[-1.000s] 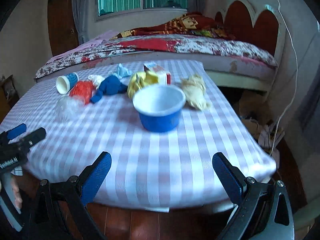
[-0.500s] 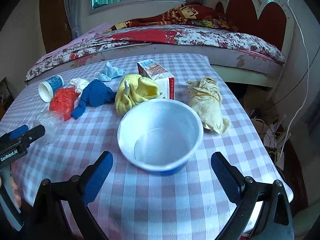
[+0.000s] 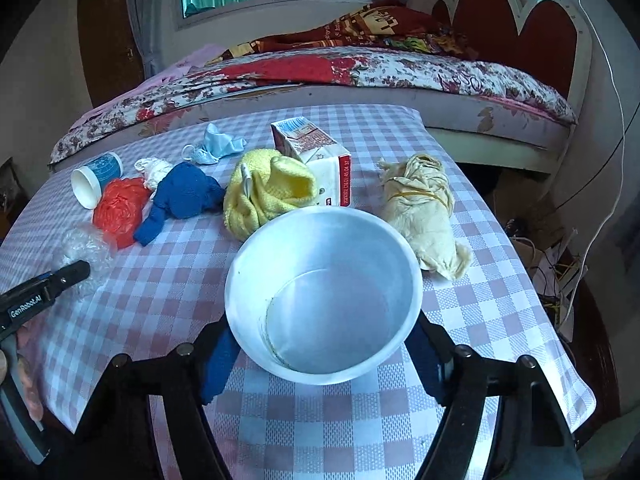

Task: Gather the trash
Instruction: 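Grasp the blue cup with the right tool while the left tool grasps the clear plastic bag, then carry the blue cup and clear bag over the bin and release both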

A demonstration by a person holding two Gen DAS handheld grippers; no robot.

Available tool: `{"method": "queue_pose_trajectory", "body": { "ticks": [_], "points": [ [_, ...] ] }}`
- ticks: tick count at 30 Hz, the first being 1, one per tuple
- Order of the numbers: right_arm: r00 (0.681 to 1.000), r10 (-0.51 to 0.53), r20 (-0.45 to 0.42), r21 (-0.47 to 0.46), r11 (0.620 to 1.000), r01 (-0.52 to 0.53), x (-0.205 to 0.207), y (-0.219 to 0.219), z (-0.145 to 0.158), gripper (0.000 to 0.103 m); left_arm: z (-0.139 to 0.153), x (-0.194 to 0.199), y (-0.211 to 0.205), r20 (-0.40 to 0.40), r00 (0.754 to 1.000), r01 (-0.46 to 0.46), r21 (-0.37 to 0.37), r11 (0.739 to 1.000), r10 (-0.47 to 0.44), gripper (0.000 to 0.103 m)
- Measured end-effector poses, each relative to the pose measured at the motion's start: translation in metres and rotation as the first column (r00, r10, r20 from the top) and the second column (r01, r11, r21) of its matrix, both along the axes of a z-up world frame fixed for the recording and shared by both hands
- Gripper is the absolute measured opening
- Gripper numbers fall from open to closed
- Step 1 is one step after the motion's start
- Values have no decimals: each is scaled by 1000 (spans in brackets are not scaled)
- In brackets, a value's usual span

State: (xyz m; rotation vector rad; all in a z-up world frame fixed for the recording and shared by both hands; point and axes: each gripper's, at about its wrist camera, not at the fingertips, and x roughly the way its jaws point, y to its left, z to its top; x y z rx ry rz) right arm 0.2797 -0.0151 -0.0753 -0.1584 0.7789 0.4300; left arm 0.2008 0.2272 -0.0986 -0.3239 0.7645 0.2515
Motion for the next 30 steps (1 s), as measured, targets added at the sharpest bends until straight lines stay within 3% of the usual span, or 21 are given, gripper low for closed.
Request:
{"method": "queue_pose_trajectory", "body": {
  "ticks": [15,30],
  "points": [
    [997,-3,78,52,999,-1,-48,-43,27,76,39,-36,-47,107,989,89,106,990,-100,28],
    [983,-81,164,104,992,64,-101,-122,60,76,58,-46,-147,148,942,282,134,950,-300,26]
  ]
}}
